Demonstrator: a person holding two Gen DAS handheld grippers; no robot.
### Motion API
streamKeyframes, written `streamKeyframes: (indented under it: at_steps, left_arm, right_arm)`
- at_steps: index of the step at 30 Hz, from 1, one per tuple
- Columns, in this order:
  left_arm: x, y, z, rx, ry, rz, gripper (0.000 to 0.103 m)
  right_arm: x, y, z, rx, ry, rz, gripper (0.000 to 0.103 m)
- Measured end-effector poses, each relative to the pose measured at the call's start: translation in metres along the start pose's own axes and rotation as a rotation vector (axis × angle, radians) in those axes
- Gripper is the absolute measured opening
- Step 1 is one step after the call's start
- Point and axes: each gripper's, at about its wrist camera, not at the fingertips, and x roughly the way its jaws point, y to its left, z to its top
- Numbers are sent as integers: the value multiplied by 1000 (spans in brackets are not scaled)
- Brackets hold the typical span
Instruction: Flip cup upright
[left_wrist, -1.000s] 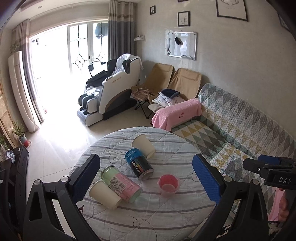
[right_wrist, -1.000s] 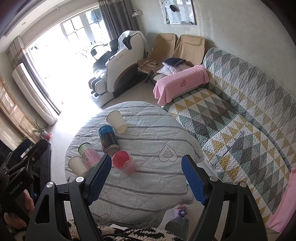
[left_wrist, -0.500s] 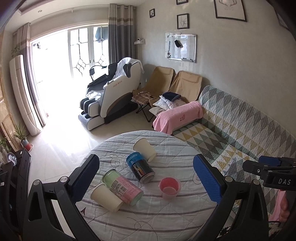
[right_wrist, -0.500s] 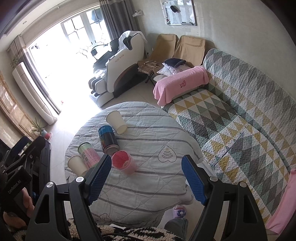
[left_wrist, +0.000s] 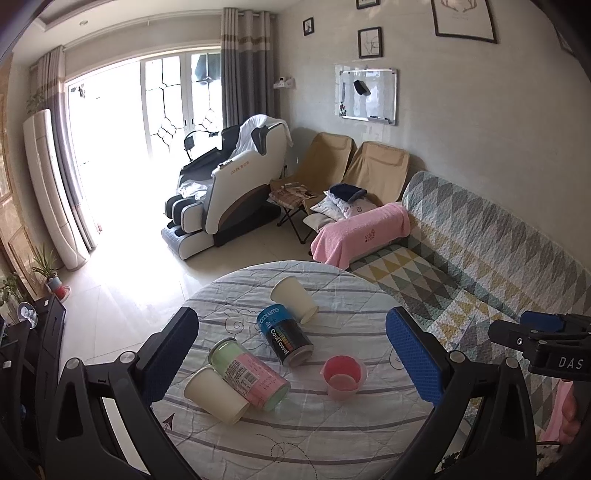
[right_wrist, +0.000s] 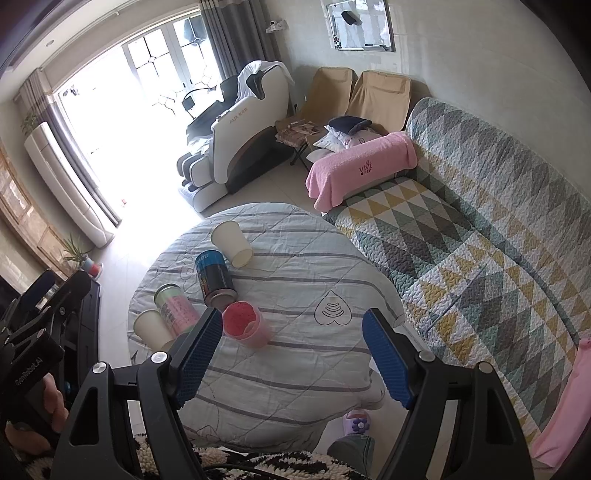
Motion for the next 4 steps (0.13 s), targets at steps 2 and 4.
streamKeyframes:
  at_steps: [2,4]
  left_arm:
    - [-1,4,2,-14,-13,-4,103]
    - [0,6,2,-22,-9,-7,103]
  right_arm:
    - [0,-1,-1,2,2,-1,79]
    - [-1,-2,-1,5,3,-1,79]
